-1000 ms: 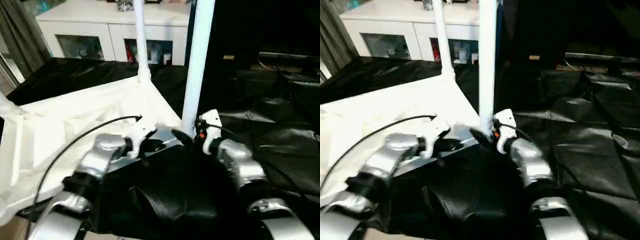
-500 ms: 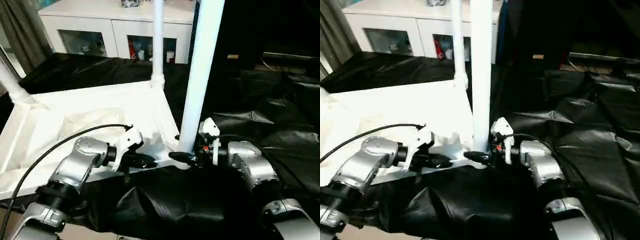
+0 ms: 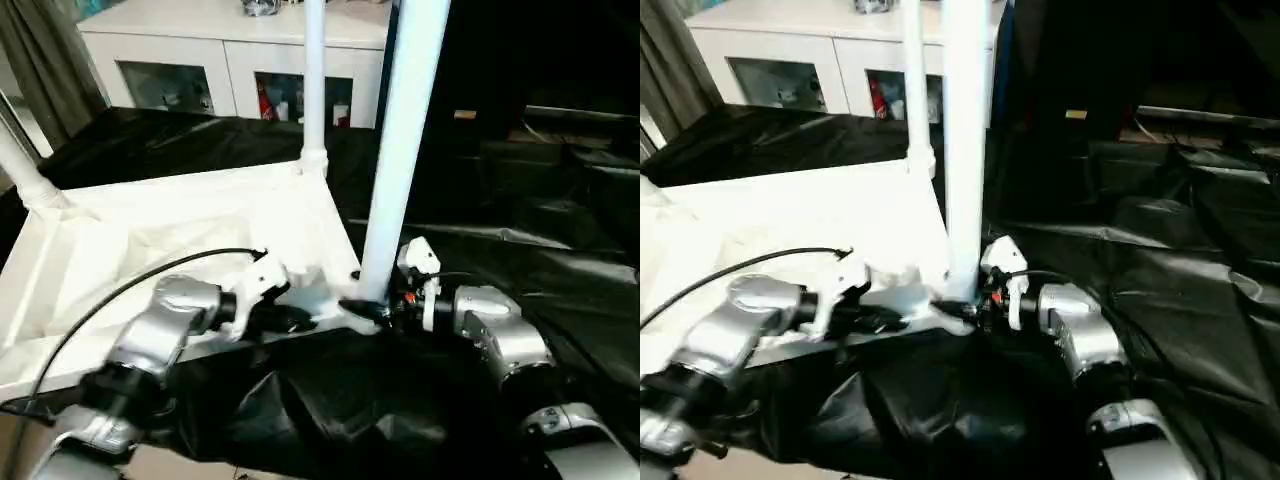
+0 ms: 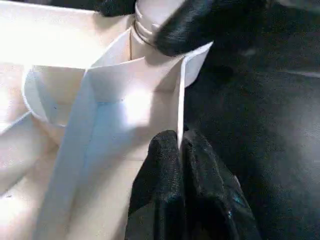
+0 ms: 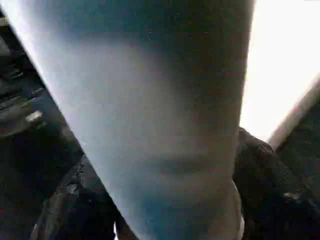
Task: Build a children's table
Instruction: Rotate leg to tighten
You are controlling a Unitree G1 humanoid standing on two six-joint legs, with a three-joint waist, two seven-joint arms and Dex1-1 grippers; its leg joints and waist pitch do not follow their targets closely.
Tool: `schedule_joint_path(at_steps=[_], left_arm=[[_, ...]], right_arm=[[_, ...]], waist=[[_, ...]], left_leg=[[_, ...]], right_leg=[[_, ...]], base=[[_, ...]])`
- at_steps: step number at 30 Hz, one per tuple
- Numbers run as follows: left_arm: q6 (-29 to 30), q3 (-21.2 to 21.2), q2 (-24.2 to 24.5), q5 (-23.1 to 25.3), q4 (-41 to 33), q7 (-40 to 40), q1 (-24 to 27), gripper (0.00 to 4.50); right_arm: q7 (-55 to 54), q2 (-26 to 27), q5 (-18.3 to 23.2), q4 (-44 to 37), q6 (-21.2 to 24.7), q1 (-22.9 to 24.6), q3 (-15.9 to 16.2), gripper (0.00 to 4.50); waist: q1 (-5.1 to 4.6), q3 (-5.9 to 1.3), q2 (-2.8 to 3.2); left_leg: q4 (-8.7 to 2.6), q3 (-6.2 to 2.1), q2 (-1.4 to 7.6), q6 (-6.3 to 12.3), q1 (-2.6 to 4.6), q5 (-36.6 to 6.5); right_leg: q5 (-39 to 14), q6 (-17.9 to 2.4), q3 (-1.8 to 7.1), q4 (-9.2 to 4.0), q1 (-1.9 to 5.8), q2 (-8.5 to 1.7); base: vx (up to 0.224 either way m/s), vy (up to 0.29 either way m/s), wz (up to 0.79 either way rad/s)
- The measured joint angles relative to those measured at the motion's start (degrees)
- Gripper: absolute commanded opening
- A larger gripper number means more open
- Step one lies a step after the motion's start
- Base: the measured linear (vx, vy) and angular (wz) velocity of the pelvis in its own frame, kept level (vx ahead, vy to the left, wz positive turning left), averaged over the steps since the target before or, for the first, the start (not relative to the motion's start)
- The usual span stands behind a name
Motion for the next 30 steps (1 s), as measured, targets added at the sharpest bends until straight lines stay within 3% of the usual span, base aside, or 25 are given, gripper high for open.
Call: schedule_joint_path(at_steps=[9, 13, 15, 21, 30], left_arm=[[-1.77, 0.67, -7.94, 3.0, 10.1, 12.8, -6.22, 0.0], [-2.26, 1.07, -9.16, 3.56, 11.73, 14.82, -7.19, 0.0], [-2.28, 1.13, -9.14, 3.57, 11.64, 14.77, -7.22, 0.0], [-2.64, 1.16, -7.64, 2.92, 10.86, 12.59, -6.83, 0.0], [-4.57, 1.18, -2.33, 0.98, 6.68, 2.41, -3.73, 0.0]], right_arm=[[-26.2, 6.61, -1.91, 5.99, -0.91, -3.91, -4.87, 2.64], [-31.37, 8.09, -2.22, 8.38, -1.61, -5.75, -5.81, 2.64], [-30.93, 8.15, -2.19, 8.56, -1.96, -5.83, -6.14, 3.2], [-23.85, 6.42, -3.03, 8.68, -2.61, -5.87, -5.13, 3.79], [-0.49, -1.24, -1.02, 3.36, -2.0, -2.74, -1.09, 3.79]], waist=[[-0.2, -0.03, 0.13], [-0.19, -0.09, 0.2], [-0.14, -0.09, 0.21], [-0.15, -0.1, 0.23], [-0.03, -0.12, 0.62]], left_leg=[[-0.04, -0.03, -0.3, 0.01, 0.05, 0.0], [-0.07, -0.02, -0.33, 0.02, 0.04, 0.0], [-0.11, -0.01, -0.32, 0.02, 0.03, 0.0], [-0.24, -0.01, -0.3, 0.02, -0.05, 0.0], [-0.24, 0.0, -0.25, 0.09, -0.56, -0.05]], right_leg=[[-0.14, 0.34, 0.1, -0.07, 0.19, -0.24], [-0.12, 0.33, 0.08, -0.06, 0.19, -0.29], [0.0, 0.15, 0.06, -0.06, 0.19, -0.3], [-0.05, 0.23, -0.01, -0.06, 0.09, -0.3], [-0.12, 0.29, -0.1, -0.07, -0.41, -0.27]], base=[[0.0, 0.0, 0.0], [0.0, 0.0, 0.0], [0.0, 0.0, 0.0], [0.0, 0.0, 0.0], [0.0, 0.0, 0.0]])
